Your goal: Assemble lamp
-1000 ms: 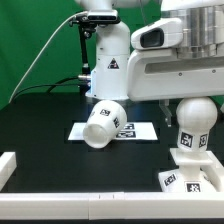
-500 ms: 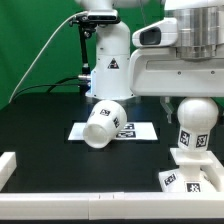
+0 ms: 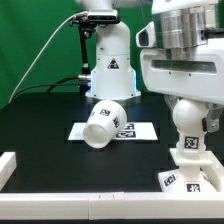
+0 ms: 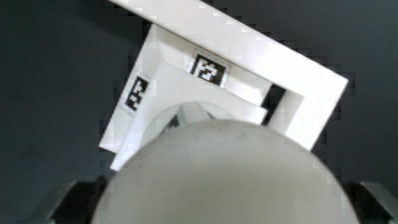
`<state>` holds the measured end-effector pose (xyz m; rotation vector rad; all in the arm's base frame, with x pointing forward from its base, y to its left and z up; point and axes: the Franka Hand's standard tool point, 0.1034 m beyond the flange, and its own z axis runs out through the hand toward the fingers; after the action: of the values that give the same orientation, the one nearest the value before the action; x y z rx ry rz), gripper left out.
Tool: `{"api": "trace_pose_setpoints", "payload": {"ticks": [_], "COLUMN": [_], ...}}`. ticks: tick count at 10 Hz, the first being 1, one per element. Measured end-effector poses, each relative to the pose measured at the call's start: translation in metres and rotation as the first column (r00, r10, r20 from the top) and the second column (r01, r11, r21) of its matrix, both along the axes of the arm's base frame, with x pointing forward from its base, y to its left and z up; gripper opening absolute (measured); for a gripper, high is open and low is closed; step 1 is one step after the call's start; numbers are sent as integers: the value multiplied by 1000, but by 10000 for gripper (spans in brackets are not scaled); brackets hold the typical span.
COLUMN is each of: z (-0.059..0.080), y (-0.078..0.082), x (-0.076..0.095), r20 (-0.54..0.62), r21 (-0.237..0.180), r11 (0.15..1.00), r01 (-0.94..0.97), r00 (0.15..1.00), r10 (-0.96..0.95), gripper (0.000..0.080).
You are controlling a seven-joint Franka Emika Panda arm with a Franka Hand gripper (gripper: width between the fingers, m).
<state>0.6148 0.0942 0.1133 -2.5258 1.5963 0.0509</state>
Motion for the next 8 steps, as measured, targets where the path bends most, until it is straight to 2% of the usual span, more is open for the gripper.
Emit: {"api": "trace_pose_setpoints", "payload": {"ticks": [2,3,4,6,7,8], "z": [0,0,2,8,9,7], "y": [1,0,0,-6,-2,-4], "x": [0,0,1,3,2,2], "r20": [5,14,35,74,64,64], "r21": [-3,-14,-35,-87,-114,-118], "r11": [999,994,965,797,736,712], "r01": [-38,-104,-261,-598,-667,-692], "r00": [999,994,964,794,734,711], "r10": [38,105,262,604,676,701], "gripper": [574,669,694,698,698,699]}}
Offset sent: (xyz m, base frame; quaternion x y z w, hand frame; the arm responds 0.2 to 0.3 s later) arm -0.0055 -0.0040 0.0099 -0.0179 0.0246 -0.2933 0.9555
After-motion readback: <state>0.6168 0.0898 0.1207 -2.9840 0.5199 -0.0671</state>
